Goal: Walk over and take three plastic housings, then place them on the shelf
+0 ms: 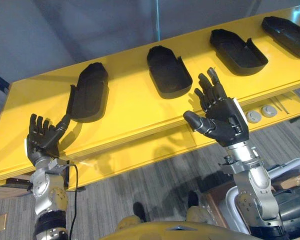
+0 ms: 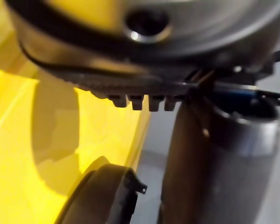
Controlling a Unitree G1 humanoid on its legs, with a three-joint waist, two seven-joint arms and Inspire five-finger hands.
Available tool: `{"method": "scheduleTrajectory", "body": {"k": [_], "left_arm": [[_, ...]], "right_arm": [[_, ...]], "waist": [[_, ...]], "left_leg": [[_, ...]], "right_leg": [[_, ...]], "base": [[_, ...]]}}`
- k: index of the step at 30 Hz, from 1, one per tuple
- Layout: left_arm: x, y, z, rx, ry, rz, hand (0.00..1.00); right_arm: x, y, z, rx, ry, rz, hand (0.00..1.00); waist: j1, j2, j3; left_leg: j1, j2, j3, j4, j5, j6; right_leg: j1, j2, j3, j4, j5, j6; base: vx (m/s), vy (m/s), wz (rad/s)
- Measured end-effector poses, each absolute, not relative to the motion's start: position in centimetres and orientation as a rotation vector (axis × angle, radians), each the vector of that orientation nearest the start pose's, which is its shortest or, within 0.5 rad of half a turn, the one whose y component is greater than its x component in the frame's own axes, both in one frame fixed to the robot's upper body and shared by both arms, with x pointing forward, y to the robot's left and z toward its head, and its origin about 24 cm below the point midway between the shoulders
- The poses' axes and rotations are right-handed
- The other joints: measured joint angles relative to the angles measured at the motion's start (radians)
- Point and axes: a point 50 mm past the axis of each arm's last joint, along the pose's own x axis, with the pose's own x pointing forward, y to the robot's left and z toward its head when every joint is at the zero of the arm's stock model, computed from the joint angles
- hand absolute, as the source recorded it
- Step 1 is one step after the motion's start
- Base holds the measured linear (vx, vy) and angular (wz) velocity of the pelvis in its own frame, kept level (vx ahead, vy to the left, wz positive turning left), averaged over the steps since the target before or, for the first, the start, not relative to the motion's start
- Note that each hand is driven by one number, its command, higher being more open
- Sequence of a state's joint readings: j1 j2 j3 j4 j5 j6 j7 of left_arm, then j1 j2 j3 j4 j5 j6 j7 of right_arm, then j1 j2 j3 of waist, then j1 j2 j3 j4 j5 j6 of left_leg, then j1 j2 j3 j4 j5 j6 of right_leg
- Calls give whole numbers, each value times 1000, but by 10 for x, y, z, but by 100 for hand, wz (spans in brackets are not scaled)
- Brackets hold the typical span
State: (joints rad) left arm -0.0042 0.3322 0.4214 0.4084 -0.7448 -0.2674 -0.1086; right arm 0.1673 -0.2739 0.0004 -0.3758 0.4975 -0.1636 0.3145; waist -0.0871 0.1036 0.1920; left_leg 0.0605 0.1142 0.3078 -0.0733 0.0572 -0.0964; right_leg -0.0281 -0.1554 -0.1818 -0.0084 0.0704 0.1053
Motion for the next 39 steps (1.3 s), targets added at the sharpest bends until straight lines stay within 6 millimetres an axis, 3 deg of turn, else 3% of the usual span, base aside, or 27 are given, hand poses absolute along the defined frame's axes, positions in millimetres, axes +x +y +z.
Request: {"method": "scheduleTrajectory", "body": {"k": [16, 39], "left_arm": [[224, 330, 29, -396, -160, 247, 100], [228, 321, 34, -369, -121, 104, 100]], "right_arm": [[214, -177, 118, 137, -375, 413, 100], [213, -176, 122, 135, -381, 415, 100]], "waist": [[-24, 35, 44], [-21, 36, 45]], "left_leg": [[-16, -1, 15, 18, -5, 7], [-15, -1, 8, 19, -6, 7]], "right_leg": [[-30, -4, 20, 25, -5, 0], [-23, -5, 12, 23, -5, 1]], "base": [[-5, -1, -3], [0, 0, 0]]}}
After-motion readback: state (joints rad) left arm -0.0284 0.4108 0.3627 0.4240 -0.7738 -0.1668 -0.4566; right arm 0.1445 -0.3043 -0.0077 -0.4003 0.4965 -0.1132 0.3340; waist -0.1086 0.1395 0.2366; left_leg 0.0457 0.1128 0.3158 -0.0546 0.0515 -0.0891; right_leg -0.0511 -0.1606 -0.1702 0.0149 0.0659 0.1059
